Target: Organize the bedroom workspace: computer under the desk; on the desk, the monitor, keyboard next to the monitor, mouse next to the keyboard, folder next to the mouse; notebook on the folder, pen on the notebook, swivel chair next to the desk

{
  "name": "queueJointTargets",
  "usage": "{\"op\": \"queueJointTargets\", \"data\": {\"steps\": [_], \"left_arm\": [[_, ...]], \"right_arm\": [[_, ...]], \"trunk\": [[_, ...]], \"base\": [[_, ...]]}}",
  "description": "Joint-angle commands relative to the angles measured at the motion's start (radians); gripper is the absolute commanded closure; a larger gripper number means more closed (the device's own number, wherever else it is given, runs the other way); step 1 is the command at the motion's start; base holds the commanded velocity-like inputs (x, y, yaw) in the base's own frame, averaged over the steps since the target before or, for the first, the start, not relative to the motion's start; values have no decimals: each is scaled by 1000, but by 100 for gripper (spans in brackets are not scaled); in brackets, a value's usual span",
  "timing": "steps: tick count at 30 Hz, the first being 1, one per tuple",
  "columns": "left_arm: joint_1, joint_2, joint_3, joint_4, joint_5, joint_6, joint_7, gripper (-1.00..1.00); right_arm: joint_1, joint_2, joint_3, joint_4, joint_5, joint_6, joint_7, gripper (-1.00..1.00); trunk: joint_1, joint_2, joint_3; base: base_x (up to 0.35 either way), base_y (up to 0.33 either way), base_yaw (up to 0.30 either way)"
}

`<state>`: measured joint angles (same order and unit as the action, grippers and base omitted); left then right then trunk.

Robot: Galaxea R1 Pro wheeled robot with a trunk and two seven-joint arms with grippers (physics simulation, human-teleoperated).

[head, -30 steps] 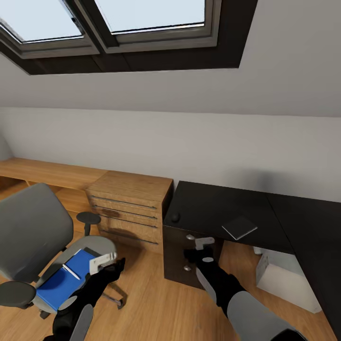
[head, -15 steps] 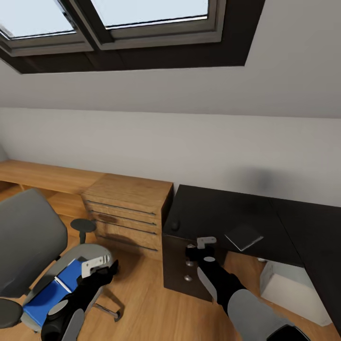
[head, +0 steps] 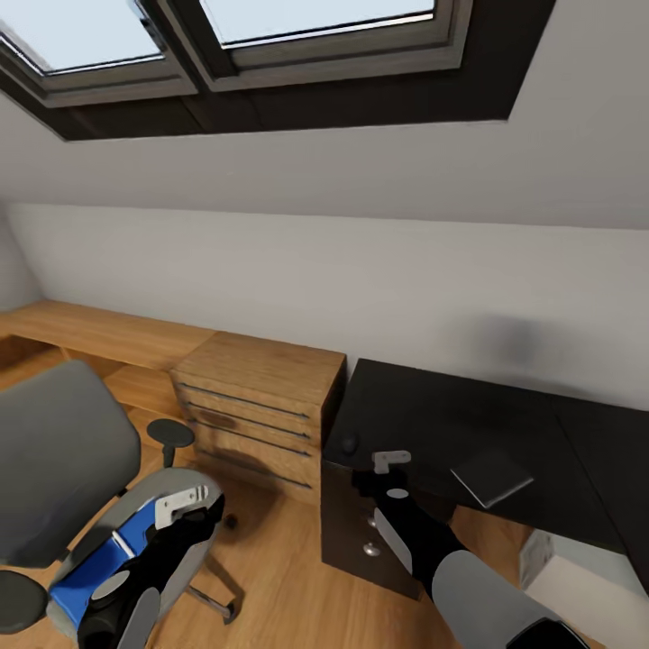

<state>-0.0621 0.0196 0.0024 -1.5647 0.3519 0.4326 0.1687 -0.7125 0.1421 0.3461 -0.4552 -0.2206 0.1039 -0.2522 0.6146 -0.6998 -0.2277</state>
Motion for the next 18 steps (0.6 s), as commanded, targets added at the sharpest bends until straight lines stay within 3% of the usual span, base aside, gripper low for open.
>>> {"op": "queueJointTargets", "data": {"steps": [1, 11, 18], "left_arm": [[-1, 0, -1, -2, 11, 5, 8, -100], [-1, 0, -1, -2, 11, 5, 8, -100], [-1, 0, -1, -2, 12, 5, 8, -100]], "right_arm": [[-1, -1, 9, -2, -10, 5, -9, -100], [1, -1, 11, -2, -10, 4, -8, -100], [1, -1, 10, 2, -4, 3, 0, -100]], "trunk": [[0, -1, -2], [0, -1, -2], [0, -1, -2]], "base": [[3, 0, 219], [27, 0, 62], [277, 0, 1]]}}
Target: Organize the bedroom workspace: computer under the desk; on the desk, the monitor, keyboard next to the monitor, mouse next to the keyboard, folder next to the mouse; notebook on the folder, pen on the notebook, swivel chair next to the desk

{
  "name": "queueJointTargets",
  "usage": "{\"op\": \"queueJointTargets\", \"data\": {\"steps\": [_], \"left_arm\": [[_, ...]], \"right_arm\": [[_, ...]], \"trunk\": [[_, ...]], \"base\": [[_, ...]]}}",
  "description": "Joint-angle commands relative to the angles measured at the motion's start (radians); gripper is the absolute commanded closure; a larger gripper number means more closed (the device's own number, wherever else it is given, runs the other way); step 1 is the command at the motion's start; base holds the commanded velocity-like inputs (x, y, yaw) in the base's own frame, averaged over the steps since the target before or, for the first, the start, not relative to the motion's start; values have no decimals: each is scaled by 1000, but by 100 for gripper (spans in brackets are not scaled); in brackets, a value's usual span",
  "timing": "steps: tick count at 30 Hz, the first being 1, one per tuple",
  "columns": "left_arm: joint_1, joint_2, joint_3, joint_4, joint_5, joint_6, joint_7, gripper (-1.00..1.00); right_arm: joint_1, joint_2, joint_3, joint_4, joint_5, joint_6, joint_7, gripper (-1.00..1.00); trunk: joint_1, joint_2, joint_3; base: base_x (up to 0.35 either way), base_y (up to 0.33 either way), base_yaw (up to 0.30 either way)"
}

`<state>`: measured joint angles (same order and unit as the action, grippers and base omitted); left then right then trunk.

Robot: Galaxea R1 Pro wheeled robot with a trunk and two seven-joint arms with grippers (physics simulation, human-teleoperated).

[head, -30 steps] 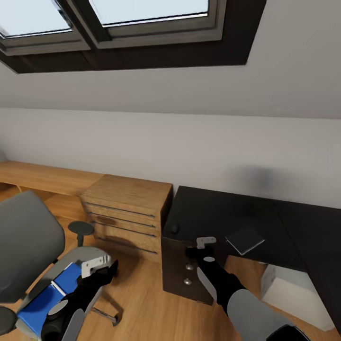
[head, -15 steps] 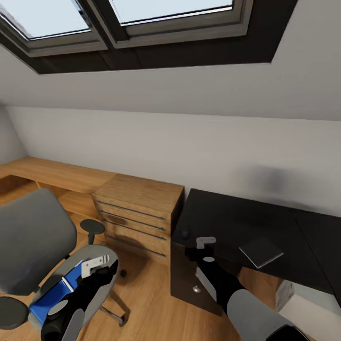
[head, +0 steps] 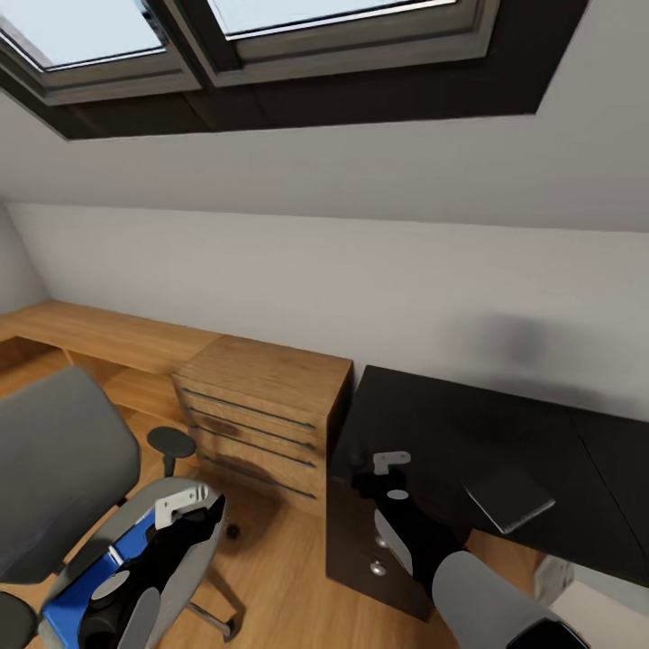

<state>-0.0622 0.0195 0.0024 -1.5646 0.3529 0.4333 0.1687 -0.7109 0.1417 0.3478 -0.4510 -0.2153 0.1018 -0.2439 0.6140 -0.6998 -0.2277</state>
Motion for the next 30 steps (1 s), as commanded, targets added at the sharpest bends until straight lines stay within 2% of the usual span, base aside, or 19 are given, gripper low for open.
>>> {"op": "queueJointTargets", "data": {"steps": [1, 10, 23, 27, 30], "left_arm": [[-1, 0, -1, -2, 11, 4, 8, -100], [-1, 0, -1, -2, 11, 5, 8, -100], [-1, 0, -1, -19, 12, 5, 6, -100], [0, 0, 18, -41, 14, 6, 7, -100], [-1, -3, 65, -48, 17, 7, 7, -100]], "right_arm": [[-1, -1, 9, -1, -9, 5, -9, -100], [-1, -2, 12, 1, -8, 6, -9, -100], [-1, -1, 12, 3, -9, 5, -2, -100], [-1, -1, 12, 3, -9, 4, 15, -100], [-1, -1, 11, 3, -9, 4, 23, -100]], "trunk": [[1, -1, -2], [1, -1, -2], [1, -1, -2], [1, -1, -2], [1, -1, -2]], "base": [[320, 0, 0], [316, 21, 0], [243, 158, 0], [59, 45, 0], [24, 18, 0]]}}
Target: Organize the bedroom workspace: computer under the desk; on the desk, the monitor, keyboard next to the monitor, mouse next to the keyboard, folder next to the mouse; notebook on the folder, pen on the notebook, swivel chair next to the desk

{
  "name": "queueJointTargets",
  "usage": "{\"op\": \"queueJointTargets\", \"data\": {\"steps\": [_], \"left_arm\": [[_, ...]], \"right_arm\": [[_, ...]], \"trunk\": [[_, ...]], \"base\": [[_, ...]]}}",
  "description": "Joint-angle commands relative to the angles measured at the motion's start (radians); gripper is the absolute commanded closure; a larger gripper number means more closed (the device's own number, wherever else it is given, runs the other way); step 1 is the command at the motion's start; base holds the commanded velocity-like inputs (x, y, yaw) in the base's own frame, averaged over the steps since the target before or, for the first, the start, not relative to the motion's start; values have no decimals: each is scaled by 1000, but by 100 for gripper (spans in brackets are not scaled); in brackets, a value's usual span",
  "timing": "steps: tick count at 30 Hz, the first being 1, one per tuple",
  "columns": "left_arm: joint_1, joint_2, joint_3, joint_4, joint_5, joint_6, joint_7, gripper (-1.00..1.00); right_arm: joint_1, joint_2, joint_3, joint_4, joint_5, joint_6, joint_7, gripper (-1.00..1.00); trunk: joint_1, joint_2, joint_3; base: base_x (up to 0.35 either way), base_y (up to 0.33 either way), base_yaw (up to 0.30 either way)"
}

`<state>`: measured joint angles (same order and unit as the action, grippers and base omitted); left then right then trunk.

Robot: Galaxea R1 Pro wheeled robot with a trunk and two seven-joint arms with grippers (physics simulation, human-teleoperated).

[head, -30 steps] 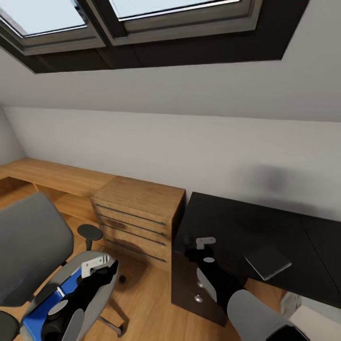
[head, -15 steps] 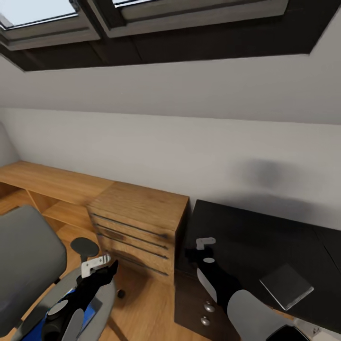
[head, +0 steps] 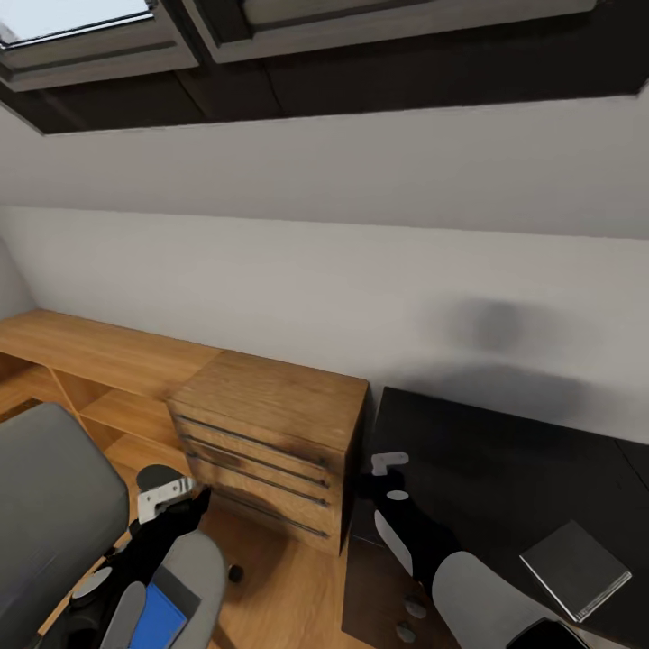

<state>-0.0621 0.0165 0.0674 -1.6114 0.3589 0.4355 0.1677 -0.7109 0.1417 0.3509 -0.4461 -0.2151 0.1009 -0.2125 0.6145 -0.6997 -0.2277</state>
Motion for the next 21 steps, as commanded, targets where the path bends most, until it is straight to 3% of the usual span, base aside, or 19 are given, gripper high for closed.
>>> {"op": "queueJointTargets", "data": {"steps": [1, 2, 3, 7, 20, 21], "left_arm": [[-1, -1, 12, -3, 12, 5, 8, -100], [0, -3, 32, -4, 13, 5, 7, -100], [0, -5, 81, -6, 22, 5, 7, -100], [0, -7, 117, -7, 35, 5, 7, -100], [0, -8, 120, -7, 37, 5, 7, -100], [0, -9, 119, -7, 37, 5, 7, -100]], "right_arm": [[-1, -1, 8, -2, -10, 5, -8, -100], [-1, -1, 8, -2, -11, 5, -6, -100], [-1, -2, 8, -2, -12, 4, -6, -100], [-1, -2, 6, -3, -15, -3, -6, -100], [-1, -4, -3, -2, -16, 0, -12, -100], [-1, -5, -24, 0, -16, 4, -15, -100]], "trunk": [[4, -8, -5], [8, -15, -8], [12, -22, -11], [27, -50, -23], [77, -141, -64], [81, -148, -67]], "base": [[13, 10, 0], [9, 7, 0], [3, 2, 0], [1, 1, 0], [0, 0, 0], [0, 0, 0]]}}
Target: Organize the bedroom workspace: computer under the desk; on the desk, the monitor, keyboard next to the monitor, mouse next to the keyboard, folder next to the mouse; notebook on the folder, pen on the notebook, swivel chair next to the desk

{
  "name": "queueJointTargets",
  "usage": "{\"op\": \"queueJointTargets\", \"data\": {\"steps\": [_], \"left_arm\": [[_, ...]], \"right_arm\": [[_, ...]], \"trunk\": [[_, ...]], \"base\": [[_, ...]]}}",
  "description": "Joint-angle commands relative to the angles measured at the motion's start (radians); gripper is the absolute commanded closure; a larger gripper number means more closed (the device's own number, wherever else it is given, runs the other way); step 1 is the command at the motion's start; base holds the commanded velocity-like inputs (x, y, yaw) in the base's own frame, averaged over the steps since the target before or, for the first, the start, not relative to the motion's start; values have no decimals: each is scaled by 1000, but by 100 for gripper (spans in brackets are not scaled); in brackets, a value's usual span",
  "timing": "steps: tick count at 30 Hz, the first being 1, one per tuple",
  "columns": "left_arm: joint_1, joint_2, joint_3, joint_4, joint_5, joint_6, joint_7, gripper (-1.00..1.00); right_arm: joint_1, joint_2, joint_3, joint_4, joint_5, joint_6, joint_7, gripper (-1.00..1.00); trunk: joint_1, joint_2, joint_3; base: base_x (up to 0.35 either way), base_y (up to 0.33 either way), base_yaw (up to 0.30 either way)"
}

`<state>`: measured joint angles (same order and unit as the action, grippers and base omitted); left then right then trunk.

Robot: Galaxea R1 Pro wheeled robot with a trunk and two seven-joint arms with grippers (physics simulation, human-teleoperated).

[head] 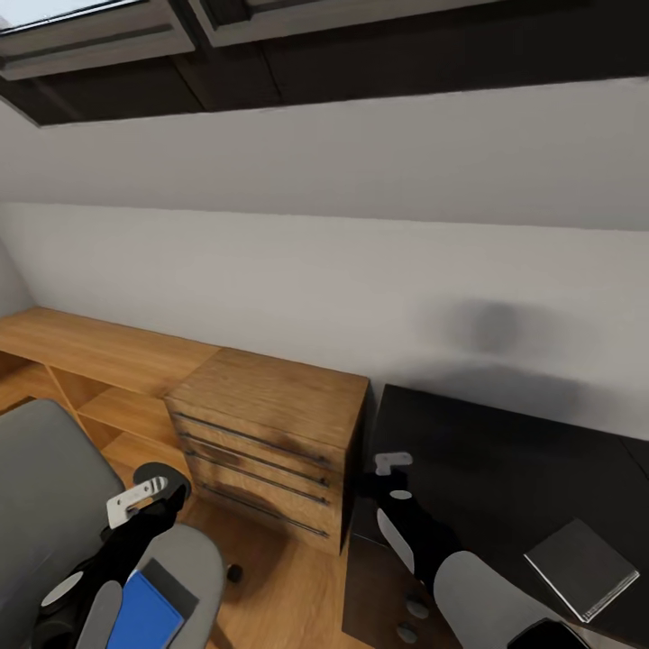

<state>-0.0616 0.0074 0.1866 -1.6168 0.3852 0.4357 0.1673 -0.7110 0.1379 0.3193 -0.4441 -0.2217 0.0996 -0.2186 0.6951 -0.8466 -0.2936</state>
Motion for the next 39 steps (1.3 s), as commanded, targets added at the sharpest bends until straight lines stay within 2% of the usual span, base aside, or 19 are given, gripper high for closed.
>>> {"op": "queueJointTargets", "data": {"steps": [1, 4, 5, 7, 9, 12, 23, 39], "left_arm": [[-1, 0, 0, -2, 11, 5, 8, -100], [-1, 0, 0, -2, 11, 5, 8, -100], [0, 0, 0, -2, 11, 5, 8, -100], [0, 0, 0, -2, 11, 5, 8, -100], [0, 0, 0, -2, 11, 5, 8, -100], [-1, 0, 1, -2, 11, 5, 8, -100], [0, 0, 1, -2, 11, 5, 8, -100], [0, 0, 1, -2, 11, 5, 8, -100]], "right_arm": [[-1, -1, 2, -1, -9, 6, -9, -100], [-1, -1, -34, 0, -9, 23, -8, -100], [-1, -2, -58, 1, -9, 59, -6, -100], [-1, -3, -67, 1, -8, 77, -6, -100], [-1, -3, -94, 14, -8, 89, -8, -100], [-1, -3, -103, 37, -8, 93, -8, -100], [-2, -3, -110, 47, -10, 144, -8, -100], [-2, -3, -111, 47, -10, 146, -8, -100]], "trunk": [[4, -8, -5], [16, -29, -14], [19, -36, -17], [27, -50, -23], [35, -64, -30], [46, -85, -39], [88, -162, -74], [146, -267, -121]], "base": [[0, 0, 0], [0, 0, 0], [0, 0, 0], [0, 0, 0], [0, 0, 0], [0, 0, 0], [0, 0, 0], [0, 0, 0]]}}
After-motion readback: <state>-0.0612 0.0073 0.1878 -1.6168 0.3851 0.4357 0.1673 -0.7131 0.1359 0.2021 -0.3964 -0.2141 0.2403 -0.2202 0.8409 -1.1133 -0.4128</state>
